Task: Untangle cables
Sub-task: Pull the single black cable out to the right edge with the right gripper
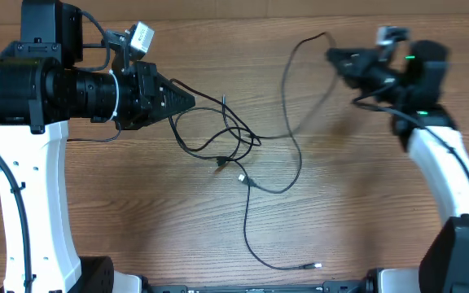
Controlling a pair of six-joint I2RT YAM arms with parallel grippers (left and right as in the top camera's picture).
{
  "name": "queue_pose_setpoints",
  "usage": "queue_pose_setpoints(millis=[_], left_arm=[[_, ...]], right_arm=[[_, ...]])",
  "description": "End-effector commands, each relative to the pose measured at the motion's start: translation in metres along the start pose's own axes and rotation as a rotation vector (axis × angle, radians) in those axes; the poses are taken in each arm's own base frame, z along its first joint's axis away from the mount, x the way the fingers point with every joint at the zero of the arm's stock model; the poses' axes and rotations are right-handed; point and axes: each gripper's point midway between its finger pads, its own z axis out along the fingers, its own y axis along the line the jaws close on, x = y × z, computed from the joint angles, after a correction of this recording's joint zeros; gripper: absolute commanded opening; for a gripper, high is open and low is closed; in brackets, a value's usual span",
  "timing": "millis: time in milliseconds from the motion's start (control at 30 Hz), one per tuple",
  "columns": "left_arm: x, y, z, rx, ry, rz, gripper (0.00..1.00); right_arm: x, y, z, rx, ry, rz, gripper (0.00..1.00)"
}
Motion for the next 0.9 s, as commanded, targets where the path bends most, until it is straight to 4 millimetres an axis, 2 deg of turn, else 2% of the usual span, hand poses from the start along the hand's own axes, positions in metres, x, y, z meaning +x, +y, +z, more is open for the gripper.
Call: queue_pose_setpoints(millis=[0, 167, 367, 433, 567, 700, 767, 800, 867], left_arm=[[0.006, -0.009, -0.006, 0.001, -0.020, 0.039, 0.04], [0.006, -0.009, -0.006, -0.003, -0.021, 0.000, 0.04], [0.005, -0.008, -0.006, -0.004, -0.022, 0.000, 0.04], [0.006, -0.009, -0.006, -0.004, -0.022, 0.000, 0.04], [0.006, -0.009, -0.006, -0.004, -0.022, 0.000, 0.04], [0.006, -0.008, -0.006, -0.004, -0.021, 0.000, 0.04], [0.006, -0.008, -0.006, -0.004, -0.021, 0.000, 0.04], [0.006, -0.008, -0.006, -0.005, -0.020, 0.000, 0.04], [0.006, -0.008, -0.006, -0.005, -0.020, -0.001, 0.04]], right_arm=[[-0.022, 0.007, -0.037, -0.062, -0.001, -0.010, 0.04], [-0.068, -0.025, -0.096, -0.026, -0.129, 0.019, 0.04], [-0.116, -0.063, -0.178, 0.073, -0.334, -0.059, 0.04], [-0.131, -0.073, -0.210, 0.115, -0.411, -0.120, 0.04], [-0.161, -0.098, -0.289, 0.248, -0.624, -0.161, 0.04], [-0.173, -0.122, -0.376, 0.422, -0.822, -0.206, 0.04], [-0.172, -0.135, -0.417, 0.516, -0.908, -0.202, 0.04], [-0.168, -0.144, -0.446, 0.568, -0.967, -0.176, 0.04], [-0.160, -0.153, -0.476, 0.607, -1.018, -0.149, 0.04]])
